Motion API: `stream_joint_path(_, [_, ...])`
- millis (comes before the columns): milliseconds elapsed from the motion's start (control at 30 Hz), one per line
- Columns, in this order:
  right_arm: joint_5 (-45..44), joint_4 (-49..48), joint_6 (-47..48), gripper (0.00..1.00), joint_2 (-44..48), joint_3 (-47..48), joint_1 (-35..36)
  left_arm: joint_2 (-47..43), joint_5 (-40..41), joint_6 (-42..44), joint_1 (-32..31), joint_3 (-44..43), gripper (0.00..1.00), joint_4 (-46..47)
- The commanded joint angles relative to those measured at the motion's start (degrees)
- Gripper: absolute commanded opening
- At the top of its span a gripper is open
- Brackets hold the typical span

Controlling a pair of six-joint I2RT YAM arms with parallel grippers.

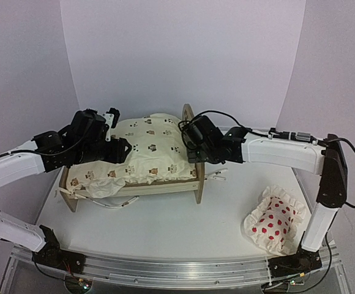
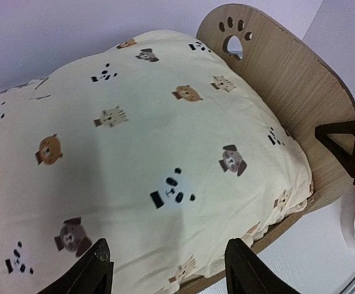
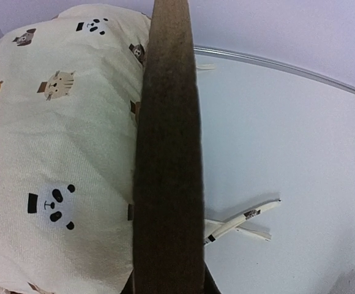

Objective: Set up the pet bed

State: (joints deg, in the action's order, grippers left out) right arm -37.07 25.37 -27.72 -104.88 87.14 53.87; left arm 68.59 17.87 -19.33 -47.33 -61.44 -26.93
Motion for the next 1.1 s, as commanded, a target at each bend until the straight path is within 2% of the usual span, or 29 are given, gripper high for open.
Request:
stream_joint_path(0, [8.8, -1.0, 3.9, 0.0, -3.1, 2.1, 4.6, -2.8, -4.5, 2.6, -0.1, 1.2, 0.63, 2.2])
stream_joint_path(67, [9.0, -1.0, 3.8, 0.04, -3.3, 2.3, 4.8, -2.6, -6.2, 3.4, -0.1, 1.3, 0.62, 2.9])
stream_joint_path(167, [9.1, -1.0, 4.1, 0.24, -2.9, 2.1, 4.9, -1.3, -9.0, 4.6, -0.4, 0.4, 0.61, 3.6])
stream_joint_path(267, [9.4, -1.0, 5.4, 0.35, -1.6, 1.1, 4.8, 0.1, -11.2, 5.7, -1.3, -0.6, 0.59, 5.1])
stream_joint_path(467, [6.9, -1.3, 9.2, 0.6, 4.5, -3.0, 4.5, 5.2, -11.0, 7.9, -4.5, -5.8, 0.59, 5.5])
stream_joint_path(567, [6.1, -1.5, 10.3, 0.69, 8.6, -6.1, 3.4, 9.0, -9.9, 9.8, -7.3, -8.7, 0.59, 4.9])
stream_joint_path(767, [8.1, -1.9, 11.1, 0.82, 19.2, -15.6, 0.0, 18.2, -8.1, 13.8, -13.1, -13.7, 0.64, 3.0])
stream_joint_path(933, [7.5, -2.4, 11.5, 0.84, 28.1, -22.6, -0.7, 27.4, -4.5, 14.5, -15.7, -20.8, 0.63, -1.7])
stream_joint_path(1067, [8.0, -2.7, 11.1, 0.84, 34.5, -27.2, -0.8, 31.1, -3.6, 14.6, -16.8, -23.8, 0.62, -1.6])
